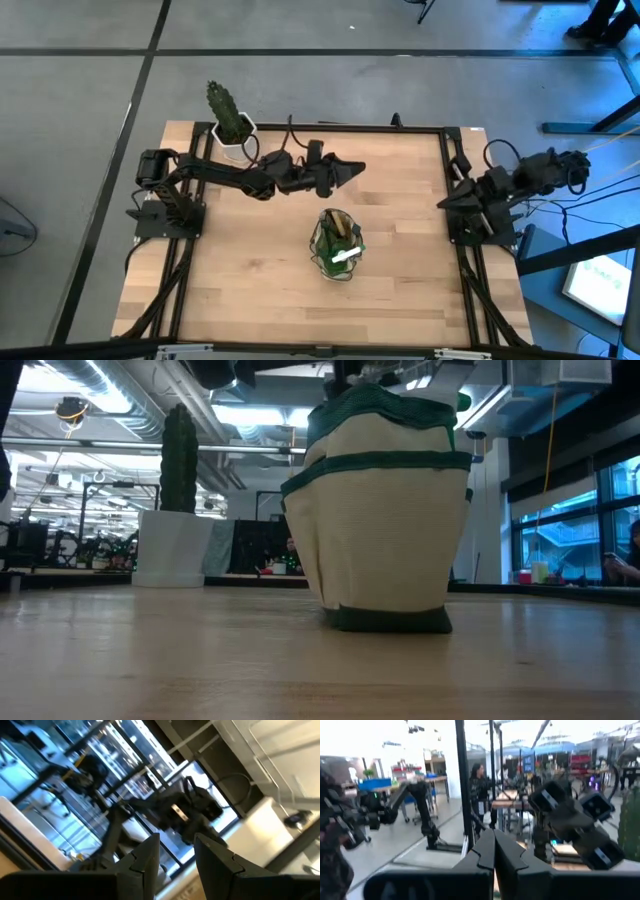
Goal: Pick & Place Garden tools in Gardening bag
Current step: Return to Home Position
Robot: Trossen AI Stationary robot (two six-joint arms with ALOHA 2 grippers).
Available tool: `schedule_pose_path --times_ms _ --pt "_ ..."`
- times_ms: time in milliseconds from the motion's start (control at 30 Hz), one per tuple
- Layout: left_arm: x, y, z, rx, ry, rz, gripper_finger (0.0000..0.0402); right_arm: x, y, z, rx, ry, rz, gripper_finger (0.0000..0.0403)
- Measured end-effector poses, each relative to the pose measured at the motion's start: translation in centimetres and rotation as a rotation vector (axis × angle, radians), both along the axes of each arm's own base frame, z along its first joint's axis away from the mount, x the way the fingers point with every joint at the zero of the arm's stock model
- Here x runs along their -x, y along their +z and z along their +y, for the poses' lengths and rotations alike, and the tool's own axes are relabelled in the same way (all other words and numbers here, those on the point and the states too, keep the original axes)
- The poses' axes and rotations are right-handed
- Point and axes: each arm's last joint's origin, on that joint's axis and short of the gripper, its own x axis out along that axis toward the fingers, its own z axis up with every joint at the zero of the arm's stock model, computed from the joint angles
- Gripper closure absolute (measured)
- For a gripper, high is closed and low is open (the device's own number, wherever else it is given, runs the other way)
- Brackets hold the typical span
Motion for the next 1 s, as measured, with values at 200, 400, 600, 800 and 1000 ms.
schedule_pose_path --times_ms 200,400,600,800,1000 --pt "0.0 0.0 0.1 0.030 0.090 -0.002 0.0286 0.8 0.7 -0.2 0.073 0.056 -0.012 0.0400" --pt "0.1 -0.1 0.0 0.052 0.155 0.002 0.0287 3.1 0.4 -1.2 0.140 0.108 0.040 0.0400" --pt "0.0 -0.2 -0.3 0.070 0.197 0.013 0.0288 5.8 -0.8 -2.9 0.164 0.000 0.082 0.0400" --pt "0.0 -0.4 -0.4 0.084 0.231 0.034 0.0288 8.6 -1.9 -4.5 0.123 -0.039 0.074 0.0400" --pt "0.0 -0.5 -0.4 0.095 0.250 0.046 0.0288 10.3 -2.2 -5.3 0.083 -0.032 0.013 0.0400"
